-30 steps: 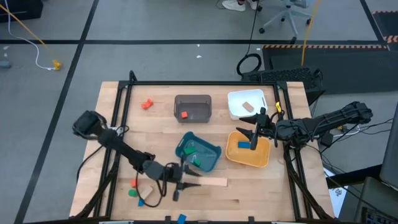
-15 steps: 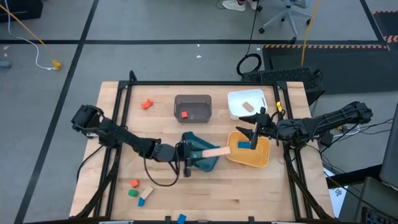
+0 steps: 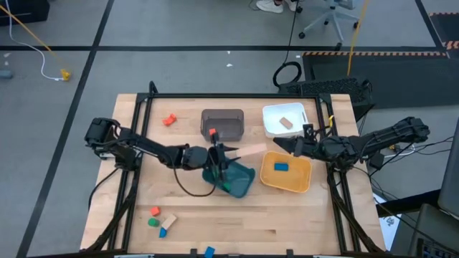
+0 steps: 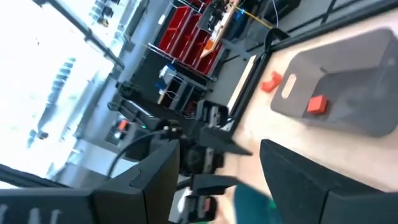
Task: Sort & place blocks by color
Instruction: Put the right brown block into the white bin
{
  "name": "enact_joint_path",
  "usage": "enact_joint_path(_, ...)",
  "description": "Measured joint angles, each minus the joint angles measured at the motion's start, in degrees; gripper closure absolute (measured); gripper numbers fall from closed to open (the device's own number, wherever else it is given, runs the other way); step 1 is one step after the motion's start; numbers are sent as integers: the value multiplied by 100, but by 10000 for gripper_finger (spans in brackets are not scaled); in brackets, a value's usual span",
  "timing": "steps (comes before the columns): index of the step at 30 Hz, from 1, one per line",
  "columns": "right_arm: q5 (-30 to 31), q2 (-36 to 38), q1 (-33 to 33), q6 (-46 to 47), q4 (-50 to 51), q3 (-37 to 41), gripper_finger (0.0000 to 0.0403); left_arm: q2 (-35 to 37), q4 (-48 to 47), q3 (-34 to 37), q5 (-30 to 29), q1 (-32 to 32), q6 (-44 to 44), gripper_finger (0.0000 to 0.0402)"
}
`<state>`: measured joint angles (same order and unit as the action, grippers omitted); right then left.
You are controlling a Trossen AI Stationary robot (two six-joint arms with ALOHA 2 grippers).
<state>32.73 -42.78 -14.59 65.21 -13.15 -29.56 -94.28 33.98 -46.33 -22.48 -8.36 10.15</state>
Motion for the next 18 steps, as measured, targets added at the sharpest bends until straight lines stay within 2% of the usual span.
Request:
enact_joint_path(5, -147, 0, -1, 408, 5, 0, 188, 0, 2, 0, 183, 74, -148, 246)
enact_joint_path(11, -134, 0, -1, 217, 4, 0, 188, 0, 68, 0, 197, -82, -100, 267)
enact_joint_path(15, -132, 2, -1, 155, -118, 0, 188, 0, 68, 0, 198, -157, -31, 266)
enact_joint_path(18, -131, 0, 0, 158, -187, 0, 188, 0, 122, 0, 109, -209, 315, 251)
